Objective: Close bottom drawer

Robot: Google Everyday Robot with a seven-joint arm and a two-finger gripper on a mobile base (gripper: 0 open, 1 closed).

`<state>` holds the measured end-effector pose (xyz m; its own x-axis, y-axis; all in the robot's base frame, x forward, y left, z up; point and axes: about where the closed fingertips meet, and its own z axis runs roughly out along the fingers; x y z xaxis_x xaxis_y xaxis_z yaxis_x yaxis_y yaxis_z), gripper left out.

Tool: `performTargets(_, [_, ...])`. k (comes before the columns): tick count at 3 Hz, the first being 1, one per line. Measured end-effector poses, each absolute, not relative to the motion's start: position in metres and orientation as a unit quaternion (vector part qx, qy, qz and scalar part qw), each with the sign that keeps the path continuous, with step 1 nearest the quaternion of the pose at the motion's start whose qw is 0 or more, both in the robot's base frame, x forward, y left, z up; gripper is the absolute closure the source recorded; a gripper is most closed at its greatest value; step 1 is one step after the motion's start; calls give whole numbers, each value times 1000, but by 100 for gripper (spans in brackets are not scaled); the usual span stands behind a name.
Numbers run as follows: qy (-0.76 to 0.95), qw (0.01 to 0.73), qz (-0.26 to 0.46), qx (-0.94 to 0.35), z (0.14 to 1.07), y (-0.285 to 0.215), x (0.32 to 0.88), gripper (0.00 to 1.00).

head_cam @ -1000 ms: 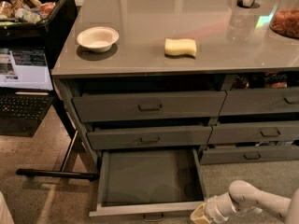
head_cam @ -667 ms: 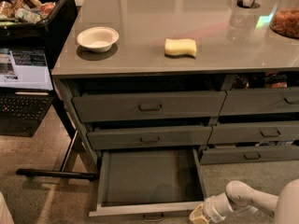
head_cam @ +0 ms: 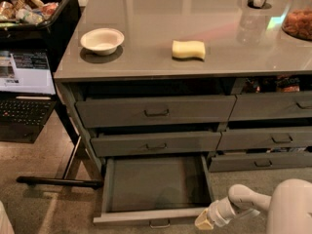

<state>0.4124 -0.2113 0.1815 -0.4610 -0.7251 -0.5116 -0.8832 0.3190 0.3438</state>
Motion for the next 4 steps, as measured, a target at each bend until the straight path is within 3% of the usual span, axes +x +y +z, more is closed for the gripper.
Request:
performTargets(2, [788,143,277,-531,188,-196,450,12])
performTargets(3, [784,145,275,-537,189,-192,456,0])
performTargets(4, [768,155,275,-558,186,-167,512,0])
